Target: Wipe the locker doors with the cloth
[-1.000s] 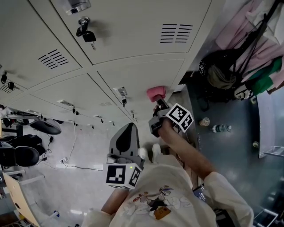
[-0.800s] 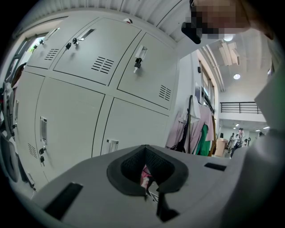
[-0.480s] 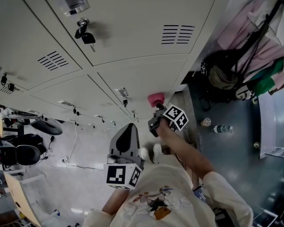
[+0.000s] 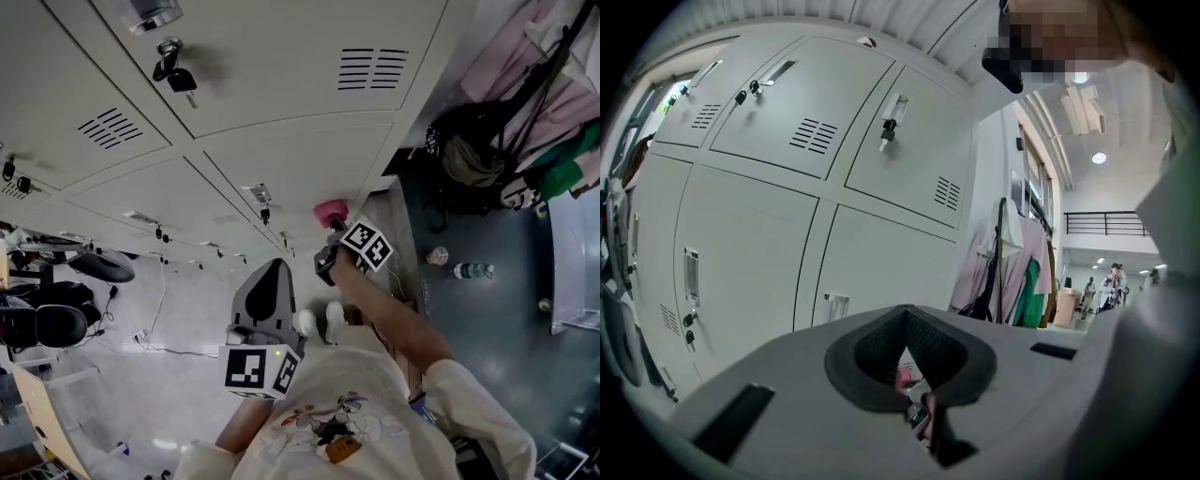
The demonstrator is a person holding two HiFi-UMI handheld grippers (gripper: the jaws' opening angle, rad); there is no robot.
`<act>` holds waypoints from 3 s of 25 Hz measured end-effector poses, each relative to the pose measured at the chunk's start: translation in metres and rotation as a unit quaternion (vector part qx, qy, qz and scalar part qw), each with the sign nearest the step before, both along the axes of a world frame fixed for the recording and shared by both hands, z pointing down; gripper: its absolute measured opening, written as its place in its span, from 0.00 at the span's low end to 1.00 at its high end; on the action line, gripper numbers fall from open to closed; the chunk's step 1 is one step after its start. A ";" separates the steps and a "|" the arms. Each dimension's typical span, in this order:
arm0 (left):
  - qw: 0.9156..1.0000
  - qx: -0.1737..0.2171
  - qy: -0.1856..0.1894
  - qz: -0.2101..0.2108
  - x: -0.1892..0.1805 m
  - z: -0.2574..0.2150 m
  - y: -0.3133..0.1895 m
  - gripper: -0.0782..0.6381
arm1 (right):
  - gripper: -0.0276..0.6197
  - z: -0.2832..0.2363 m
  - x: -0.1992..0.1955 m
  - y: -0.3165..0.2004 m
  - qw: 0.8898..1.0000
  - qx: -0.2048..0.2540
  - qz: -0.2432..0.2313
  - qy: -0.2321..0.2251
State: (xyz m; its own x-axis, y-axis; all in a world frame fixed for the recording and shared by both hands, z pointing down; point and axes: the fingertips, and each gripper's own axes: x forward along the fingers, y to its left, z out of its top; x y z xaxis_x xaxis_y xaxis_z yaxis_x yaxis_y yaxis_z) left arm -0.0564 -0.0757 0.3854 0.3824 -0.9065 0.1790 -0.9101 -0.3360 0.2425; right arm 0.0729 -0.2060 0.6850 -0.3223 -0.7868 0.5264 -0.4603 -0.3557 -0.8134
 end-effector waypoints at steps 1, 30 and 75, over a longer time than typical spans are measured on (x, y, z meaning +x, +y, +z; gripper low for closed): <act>1.000 0.001 0.000 0.001 0.001 -0.001 0.000 0.12 | 0.17 0.002 0.001 0.001 1.000 -0.002 -0.002 0.003; 0.999 0.024 0.021 0.039 0.034 -0.015 0.006 0.12 | 0.17 -0.274 0.035 0.033 0.961 0.256 -0.083 -0.063; 1.000 0.003 0.006 0.019 0.022 0.000 -0.002 0.12 | 0.17 -0.151 0.039 -0.009 0.985 0.166 -0.042 -0.032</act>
State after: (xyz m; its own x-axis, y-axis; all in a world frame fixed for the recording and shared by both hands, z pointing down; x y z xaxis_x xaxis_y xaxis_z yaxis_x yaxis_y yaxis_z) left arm -0.0348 -0.0777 0.3857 0.4182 -0.8927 0.1679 -0.8938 -0.3715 0.2512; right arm 0.1118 -0.2145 0.5340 -0.4172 -0.8816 0.2208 -0.4202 -0.0283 -0.9070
